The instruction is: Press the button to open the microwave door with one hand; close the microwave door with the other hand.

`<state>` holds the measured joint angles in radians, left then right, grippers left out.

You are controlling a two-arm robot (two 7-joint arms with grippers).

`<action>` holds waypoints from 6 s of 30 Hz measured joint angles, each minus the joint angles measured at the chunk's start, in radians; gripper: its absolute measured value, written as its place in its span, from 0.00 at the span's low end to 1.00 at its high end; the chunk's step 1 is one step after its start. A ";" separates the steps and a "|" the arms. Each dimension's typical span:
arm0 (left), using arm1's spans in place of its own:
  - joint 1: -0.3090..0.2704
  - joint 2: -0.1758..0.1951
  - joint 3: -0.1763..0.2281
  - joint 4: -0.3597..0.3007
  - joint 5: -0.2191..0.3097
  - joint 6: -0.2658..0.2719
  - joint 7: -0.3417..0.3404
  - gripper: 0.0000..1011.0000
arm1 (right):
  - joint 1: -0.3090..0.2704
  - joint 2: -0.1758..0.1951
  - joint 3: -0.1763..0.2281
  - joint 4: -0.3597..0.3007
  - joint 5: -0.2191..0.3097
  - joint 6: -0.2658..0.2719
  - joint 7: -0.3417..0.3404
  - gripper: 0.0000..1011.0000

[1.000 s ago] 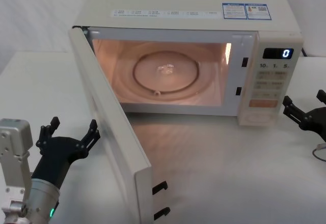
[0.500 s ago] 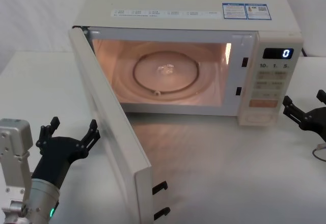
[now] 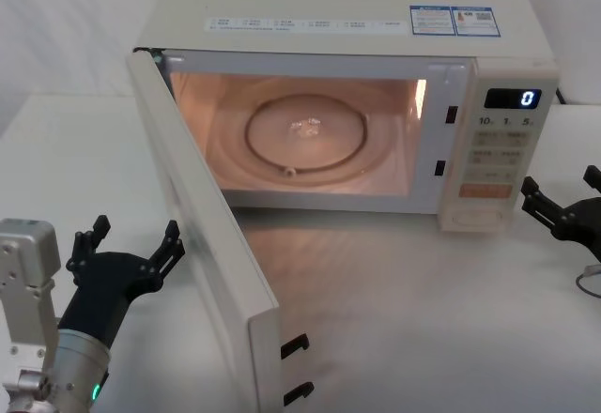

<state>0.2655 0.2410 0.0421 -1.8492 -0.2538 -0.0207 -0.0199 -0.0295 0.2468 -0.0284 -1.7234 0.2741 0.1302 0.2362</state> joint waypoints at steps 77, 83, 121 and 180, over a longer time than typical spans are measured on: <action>0.220 0.102 -0.260 -0.210 -0.152 -0.082 -0.235 0.00 | 0.000 0.000 0.000 0.000 0.000 0.000 0.000 0.99; 0.228 0.147 -0.300 -0.236 -0.168 -0.069 -0.283 0.00 | 0.000 0.000 0.000 0.000 0.000 0.000 0.000 0.99; -0.006 0.399 -0.109 -0.199 -0.402 0.030 -0.546 0.00 | 0.000 0.000 0.000 0.000 0.000 0.000 0.000 0.99; -0.455 0.384 0.336 0.022 -0.373 0.102 -0.529 0.00 | 0.000 0.000 0.000 0.000 0.000 0.000 0.000 0.99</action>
<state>-0.1890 0.6254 0.3785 -1.8269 -0.6266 0.0811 -0.5492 -0.0295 0.2468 -0.0284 -1.7234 0.2741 0.1303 0.2362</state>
